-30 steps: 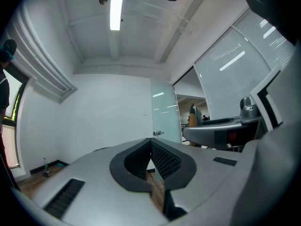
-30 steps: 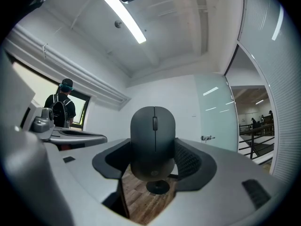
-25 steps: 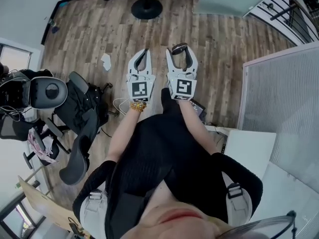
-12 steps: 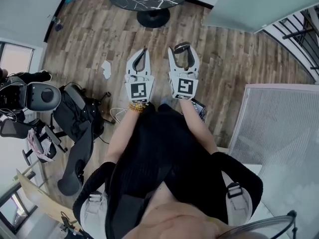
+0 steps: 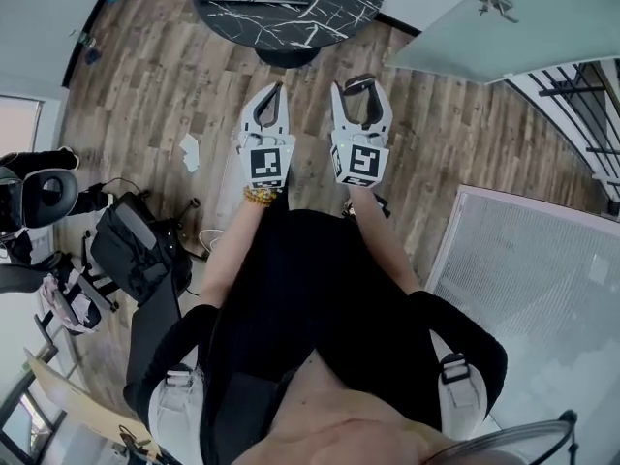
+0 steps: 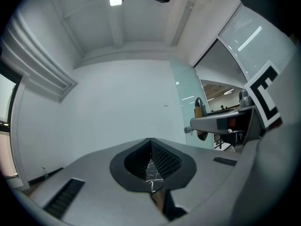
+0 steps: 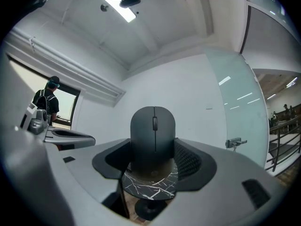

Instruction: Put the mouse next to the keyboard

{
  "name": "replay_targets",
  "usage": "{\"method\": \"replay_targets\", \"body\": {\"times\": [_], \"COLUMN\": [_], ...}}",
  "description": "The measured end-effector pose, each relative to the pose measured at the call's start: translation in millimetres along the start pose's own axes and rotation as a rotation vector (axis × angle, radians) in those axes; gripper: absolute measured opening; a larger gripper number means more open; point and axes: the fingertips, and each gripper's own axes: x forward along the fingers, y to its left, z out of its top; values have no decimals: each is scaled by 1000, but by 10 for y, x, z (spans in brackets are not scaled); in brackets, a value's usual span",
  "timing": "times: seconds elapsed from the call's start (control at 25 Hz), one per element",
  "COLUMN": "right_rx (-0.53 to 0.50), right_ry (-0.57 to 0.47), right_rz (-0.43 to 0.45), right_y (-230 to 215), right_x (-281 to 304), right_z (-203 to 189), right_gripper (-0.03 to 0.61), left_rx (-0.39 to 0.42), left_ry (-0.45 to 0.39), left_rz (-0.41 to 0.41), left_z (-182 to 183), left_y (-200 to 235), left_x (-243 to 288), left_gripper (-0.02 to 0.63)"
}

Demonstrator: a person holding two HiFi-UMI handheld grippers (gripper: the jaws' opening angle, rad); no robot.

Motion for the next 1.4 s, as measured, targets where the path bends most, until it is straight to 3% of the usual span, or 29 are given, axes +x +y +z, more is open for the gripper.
{"method": "replay_targets", "body": {"times": [0.48,1.08,1.4], "right_rx": [-33,-14,-40], "right_ry": [-16,-63,-1], "right_rz": [-121,-152,-127], "right_y": [-391,-1316,-1652], "right_x": [1890,3832,4492], "right_z": [225,35,-166], "right_gripper": [276,276,276], "left_rx": [-11,49,27], "left_ry": [4,35,13], "left_rz": [-83,-39,-34], "left_z": [-54,-185,-266], "left_y": [1123,1713,1916], "left_x": [1800,3630,4325], "left_gripper": [14,14,14]}}
